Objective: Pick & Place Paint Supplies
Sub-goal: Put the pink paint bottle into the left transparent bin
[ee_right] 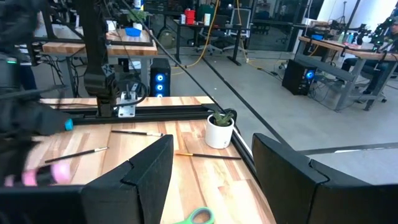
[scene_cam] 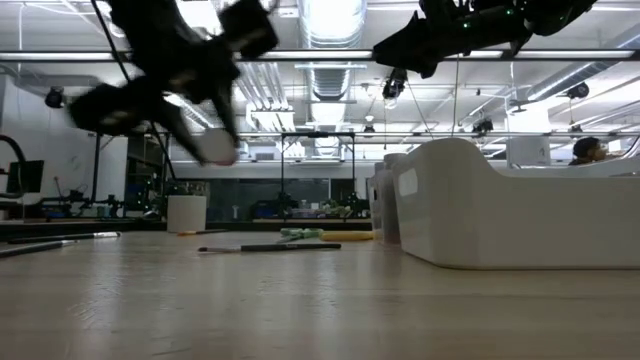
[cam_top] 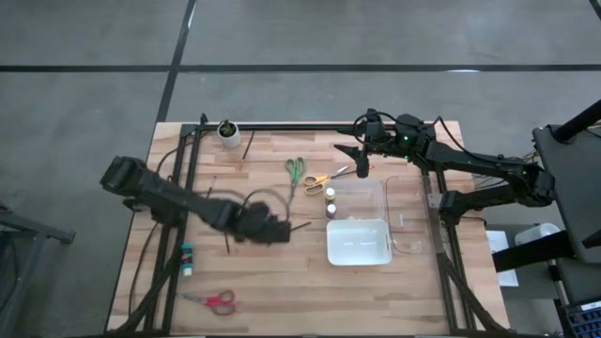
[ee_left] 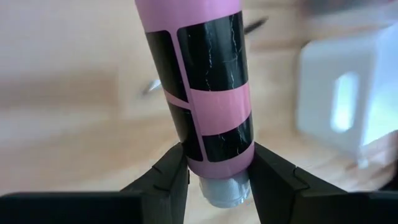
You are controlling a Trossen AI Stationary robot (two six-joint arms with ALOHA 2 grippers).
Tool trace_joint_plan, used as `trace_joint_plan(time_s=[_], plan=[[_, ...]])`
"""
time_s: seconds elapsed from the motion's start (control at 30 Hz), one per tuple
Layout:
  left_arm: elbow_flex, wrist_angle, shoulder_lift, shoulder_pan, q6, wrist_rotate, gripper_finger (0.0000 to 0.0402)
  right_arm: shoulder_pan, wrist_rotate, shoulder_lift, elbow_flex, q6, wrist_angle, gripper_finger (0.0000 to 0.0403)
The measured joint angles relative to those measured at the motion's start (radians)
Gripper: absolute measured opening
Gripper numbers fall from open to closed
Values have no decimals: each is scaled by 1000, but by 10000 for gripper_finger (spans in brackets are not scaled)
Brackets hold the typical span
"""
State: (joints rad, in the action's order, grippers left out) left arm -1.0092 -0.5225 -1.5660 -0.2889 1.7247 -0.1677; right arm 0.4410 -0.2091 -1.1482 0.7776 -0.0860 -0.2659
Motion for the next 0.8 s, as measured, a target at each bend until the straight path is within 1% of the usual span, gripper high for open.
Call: trace_joint_plan(time_s=[0.13, 0.27, 0.37, 0.57, 0.63, 0.8], plan=[[-2, 78, -12, 127, -190, 33, 136, 0, 0, 0, 0, 0, 0, 217], [-2, 92, -18, 227, -288, 64, 136, 0, 0, 0, 0, 0, 0, 217], [-2, 93, -18, 287, -362, 113, 136, 0, 0, 0, 0, 0, 0, 217], [-1, 68, -31, 336, -417, 222, 136, 0, 0, 0, 0, 0, 0, 217], [0, 44, -50, 344, -417, 236, 136, 0, 0, 0, 0, 0, 0, 217], [-2, 44, -103, 375, -446, 262, 136, 0, 0, 0, 0, 0, 2, 217]])
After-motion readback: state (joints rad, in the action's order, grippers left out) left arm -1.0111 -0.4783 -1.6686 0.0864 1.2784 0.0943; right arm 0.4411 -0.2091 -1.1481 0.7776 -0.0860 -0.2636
